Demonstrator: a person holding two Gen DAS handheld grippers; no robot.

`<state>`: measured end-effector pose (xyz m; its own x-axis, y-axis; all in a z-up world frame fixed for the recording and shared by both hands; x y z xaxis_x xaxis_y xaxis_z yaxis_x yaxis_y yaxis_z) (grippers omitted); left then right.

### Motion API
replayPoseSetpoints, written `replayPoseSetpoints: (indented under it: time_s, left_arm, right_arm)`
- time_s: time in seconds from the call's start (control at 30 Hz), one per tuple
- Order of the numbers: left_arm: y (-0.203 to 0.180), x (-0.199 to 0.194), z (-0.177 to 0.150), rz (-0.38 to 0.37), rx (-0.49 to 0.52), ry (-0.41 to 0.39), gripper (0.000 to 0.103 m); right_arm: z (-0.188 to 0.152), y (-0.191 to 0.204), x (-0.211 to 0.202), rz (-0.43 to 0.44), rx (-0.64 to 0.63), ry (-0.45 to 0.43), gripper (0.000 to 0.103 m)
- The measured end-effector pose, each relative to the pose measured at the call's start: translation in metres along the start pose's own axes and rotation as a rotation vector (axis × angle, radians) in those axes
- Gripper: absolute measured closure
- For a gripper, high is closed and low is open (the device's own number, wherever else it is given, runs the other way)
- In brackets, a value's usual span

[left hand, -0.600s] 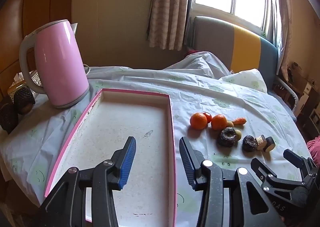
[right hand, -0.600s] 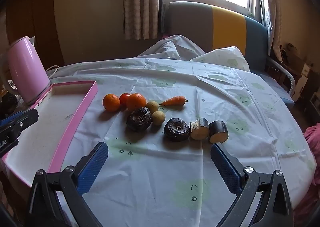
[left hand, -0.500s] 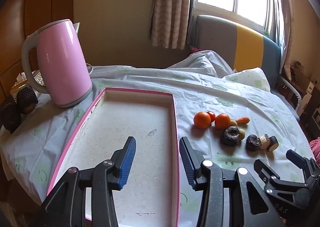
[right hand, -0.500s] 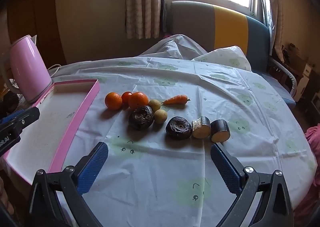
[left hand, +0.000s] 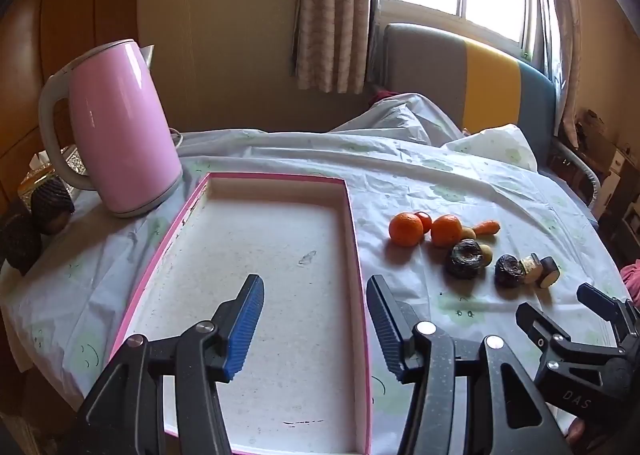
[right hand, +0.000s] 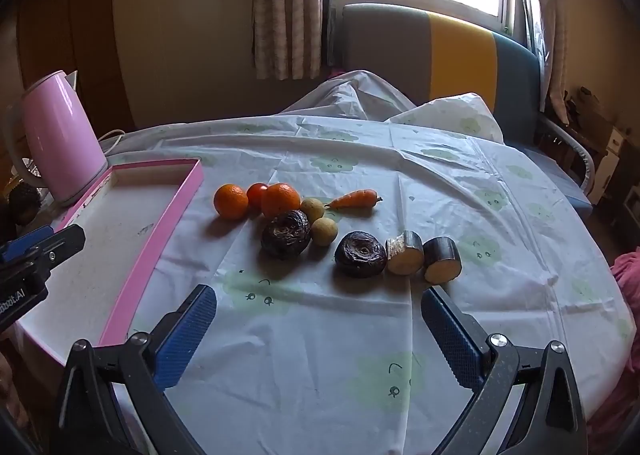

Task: Organize fruits
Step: 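Move both tools toward the row of produce beside the pink tray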

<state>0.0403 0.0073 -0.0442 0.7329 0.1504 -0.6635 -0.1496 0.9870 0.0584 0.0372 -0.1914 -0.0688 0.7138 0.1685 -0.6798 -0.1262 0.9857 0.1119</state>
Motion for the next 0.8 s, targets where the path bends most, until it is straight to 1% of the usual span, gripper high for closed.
replayPoseSetpoints:
  time_s: [0.1, 0.27, 0.33, 0.4, 0.57, 0.63, 0.8]
  left_arm:
    - [0.002, 0.0, 0.0, 0.017, 0.009, -0.01, 0.049]
    - [-0.002, -0.003, 0.0, 0.012, 0.029, -0.018, 0.048]
    - [-0.004, -0.003, -0.001, 0.007, 0.034, -0.015, 0.047]
    - [-0.005, -0.002, -0.001, 0.003, 0.035, -0.013, 0.043]
    - [-0.01, -0.003, -0.002, -0.006, 0.043, -0.013, 0.042]
    - [-0.011, -0.003, -0.003, -0.009, 0.047, -0.009, 0.041]
    - [-0.014, -0.001, -0.003, -0.02, 0.051, 0.0, 0.038]
  right_arm:
    - [-0.001, 0.0, 0.0, 0.007, 0.005, 0.004, 0.0]
    - [-0.001, -0.001, -0.002, 0.006, 0.005, -0.005, 0.0]
    - [0.001, -0.002, -0.003, 0.009, 0.004, -0.011, 0.0]
    - [0.002, -0.002, -0.004, 0.0, -0.005, -0.017, 0.0]
    - [0.001, -0.004, -0.003, -0.007, -0.021, -0.012, 0.0]
    - [0.001, -0.005, -0.003, -0.025, -0.03, -0.011, 0.0]
    - [0.002, -0.009, -0.005, -0.035, -0.027, -0.016, 0.0]
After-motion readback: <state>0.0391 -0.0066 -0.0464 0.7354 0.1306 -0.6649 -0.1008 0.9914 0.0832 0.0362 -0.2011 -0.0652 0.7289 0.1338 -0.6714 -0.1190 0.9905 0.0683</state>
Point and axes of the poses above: each gripper's, at about its wrist camera, not at the fingertips, and x roughly the way its jaws point, y to its left, z to its top, the point moved 6 cm from there along x, roughly the way its jaws point, and after that the axes turned 8 degrees about z, right-handed, at the moved point
